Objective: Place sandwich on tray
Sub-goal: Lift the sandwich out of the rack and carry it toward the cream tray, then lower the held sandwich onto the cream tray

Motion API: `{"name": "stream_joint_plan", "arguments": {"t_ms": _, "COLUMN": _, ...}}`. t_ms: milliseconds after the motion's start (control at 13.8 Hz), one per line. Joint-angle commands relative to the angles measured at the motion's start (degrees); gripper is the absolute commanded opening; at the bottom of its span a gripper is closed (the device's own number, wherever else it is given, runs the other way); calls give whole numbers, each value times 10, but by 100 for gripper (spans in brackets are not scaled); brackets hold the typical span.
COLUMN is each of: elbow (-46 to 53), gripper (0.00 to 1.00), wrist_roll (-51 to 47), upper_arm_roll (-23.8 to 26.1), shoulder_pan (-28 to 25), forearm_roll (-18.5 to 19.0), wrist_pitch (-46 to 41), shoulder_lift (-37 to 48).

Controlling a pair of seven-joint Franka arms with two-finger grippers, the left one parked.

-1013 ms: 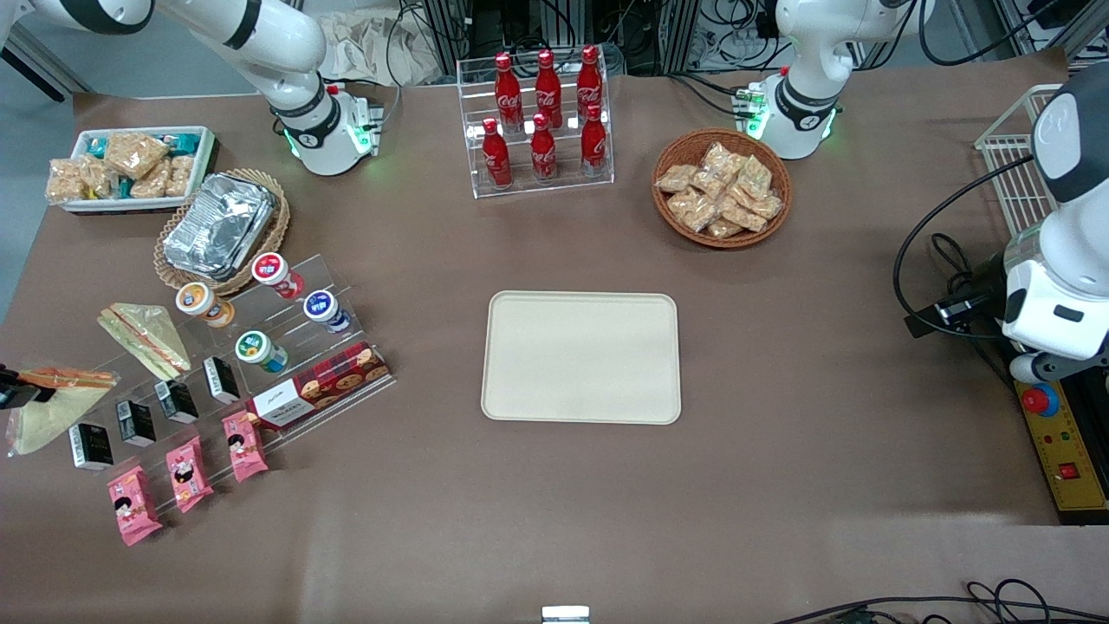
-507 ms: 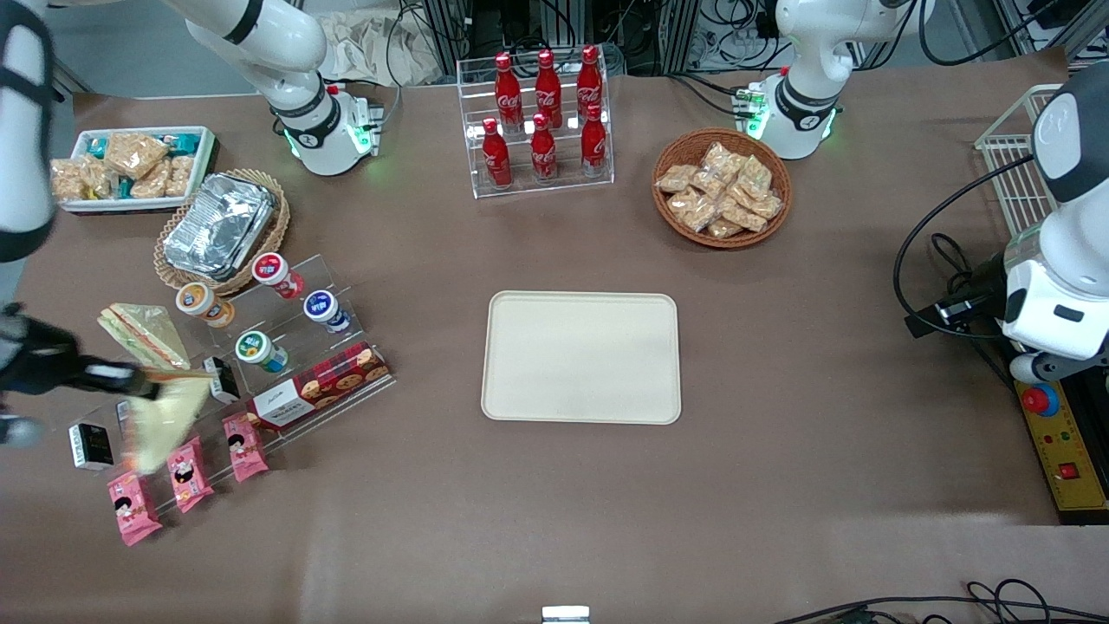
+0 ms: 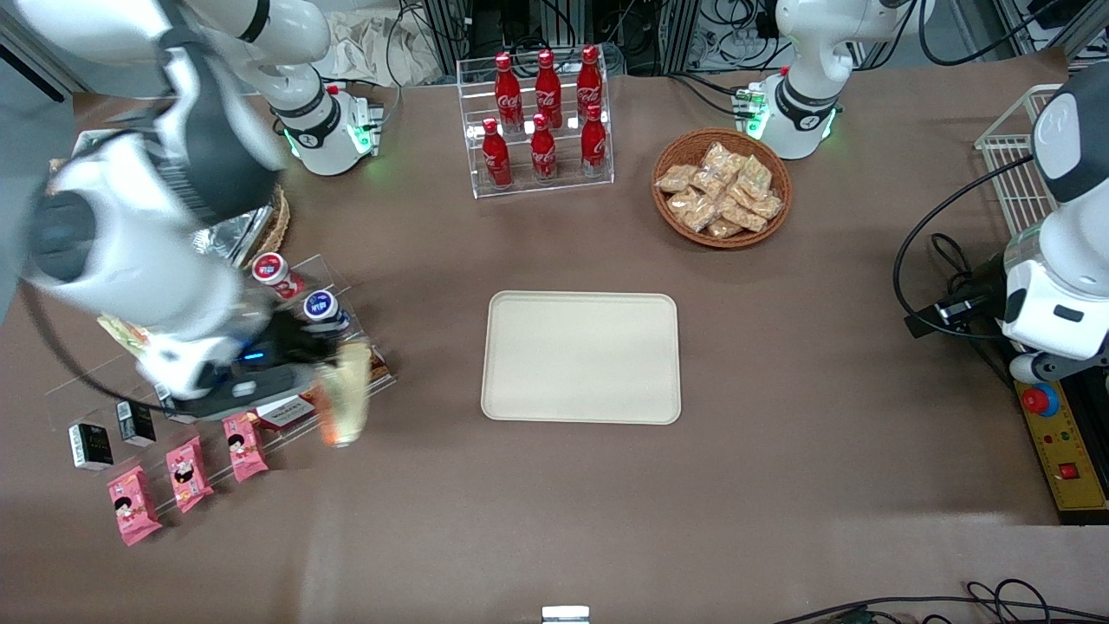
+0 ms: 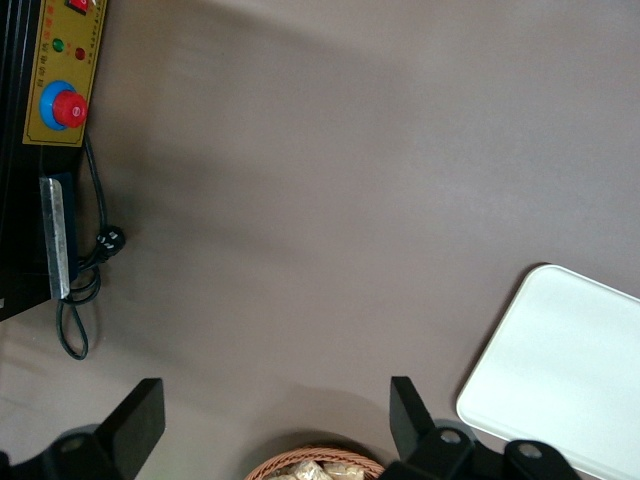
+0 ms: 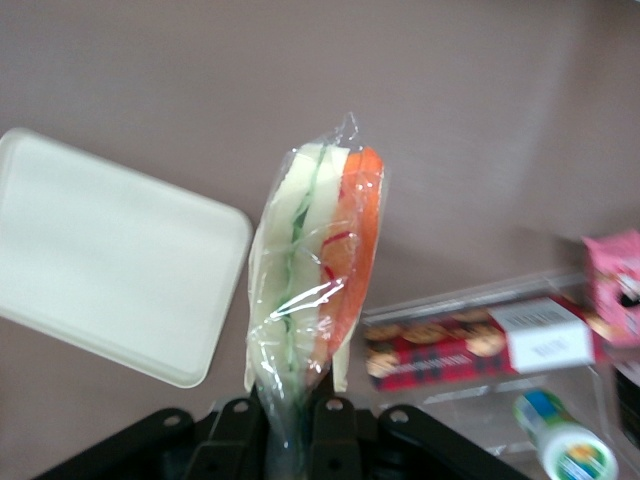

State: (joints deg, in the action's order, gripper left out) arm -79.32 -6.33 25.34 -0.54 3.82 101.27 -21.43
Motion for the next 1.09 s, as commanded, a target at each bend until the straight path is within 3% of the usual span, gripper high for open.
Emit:
{"name": "stream_joint_plan", "arguments": {"t_ms": 0, "elbow": 6, "gripper": 4, "wrist_roll": 11, "upper_arm_roll": -1, "shoulder_pan": -70, "forearm_roll": 51, "wrist_pitch": 42, "shoulder_lift": -33}}
{"name": "stream_joint_plan", "arguments": {"t_ms": 145, "elbow": 4, "gripper": 4, "wrist_roll": 14, "upper_arm_roll": -1, "shoulder_pan": -119, "forearm_roll": 87, "wrist_pitch": 52, "shoulder_lift": -48}}
{"name": "stream_joint_plan", "arguments": {"t_ms": 362, "elbow": 3, "gripper": 4, "wrist_roll": 10, "upper_arm_roll": -2, "shoulder_pan": -207, "forearm_roll": 178, "wrist_pitch": 75, "shoulder_lift": -84}}
{"name": "stream_joint_plan", "arguments": {"t_ms": 579, "elbow": 3, "gripper": 4, "wrist_roll": 15, "upper_arm_roll": -2, "shoulder_pan": -256, "forearm_roll": 232, "wrist_pitch": 109, "shoulder_lift": -120}}
{"name": "stream_joint_plan", "arguments": {"t_ms": 724, "elbow": 3, "gripper": 4, "wrist_roll": 10, "upper_arm_roll": -4, "shoulder_pan": -300, "forearm_roll": 295, "wrist_pitch": 118, "shoulder_lift": -149}}
{"name": "stream_joint_plan", "arguments": {"t_ms": 868, "elbow": 3, "gripper": 4, "wrist_roll": 17, "upper_arm_roll": -6, "shoulder_pan": -303, "forearm_roll": 336, "wrist_pitch": 155, "shoulder_lift": -181}}
{"name": "stream_joint_plan", "arguments": {"t_ms": 1013, "elbow": 0, "gripper": 4, "wrist_roll": 52, "upper_arm_roll": -21, "shoulder_pan": -300, "forearm_roll": 343, "wrist_pitch": 214, "shoulder_lift": -207}}
